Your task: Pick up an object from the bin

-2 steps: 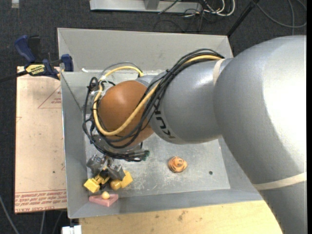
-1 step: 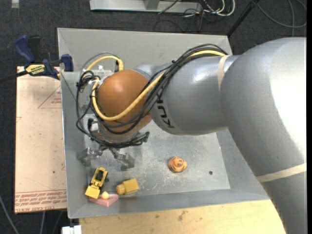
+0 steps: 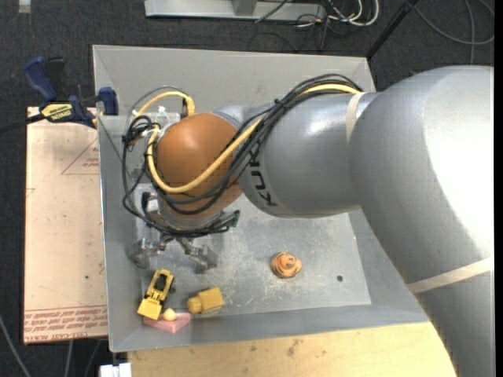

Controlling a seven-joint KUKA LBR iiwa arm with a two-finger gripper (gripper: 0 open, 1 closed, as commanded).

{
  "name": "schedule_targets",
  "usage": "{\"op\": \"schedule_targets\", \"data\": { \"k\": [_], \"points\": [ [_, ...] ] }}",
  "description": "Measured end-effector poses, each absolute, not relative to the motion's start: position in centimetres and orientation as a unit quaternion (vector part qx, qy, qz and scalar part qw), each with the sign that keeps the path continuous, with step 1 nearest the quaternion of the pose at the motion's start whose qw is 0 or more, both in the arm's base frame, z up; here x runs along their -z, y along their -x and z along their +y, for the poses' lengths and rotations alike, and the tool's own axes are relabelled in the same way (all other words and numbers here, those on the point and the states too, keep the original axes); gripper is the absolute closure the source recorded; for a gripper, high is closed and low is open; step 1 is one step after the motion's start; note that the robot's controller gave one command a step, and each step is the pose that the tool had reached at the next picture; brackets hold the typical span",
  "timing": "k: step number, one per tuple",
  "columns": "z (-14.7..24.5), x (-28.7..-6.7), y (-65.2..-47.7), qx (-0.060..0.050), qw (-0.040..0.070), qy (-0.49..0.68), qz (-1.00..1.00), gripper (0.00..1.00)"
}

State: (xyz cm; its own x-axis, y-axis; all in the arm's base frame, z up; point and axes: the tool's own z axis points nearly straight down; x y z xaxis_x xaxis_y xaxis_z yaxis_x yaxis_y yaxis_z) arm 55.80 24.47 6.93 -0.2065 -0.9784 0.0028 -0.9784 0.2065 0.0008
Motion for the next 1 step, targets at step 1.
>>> {"op": "schedule_targets", "data": {
  "k": [1],
  "points": [
    [24.6,-7.23,-53.62,-0.001,-0.001,-0.691,-0.723,0.0]
  ]
}}
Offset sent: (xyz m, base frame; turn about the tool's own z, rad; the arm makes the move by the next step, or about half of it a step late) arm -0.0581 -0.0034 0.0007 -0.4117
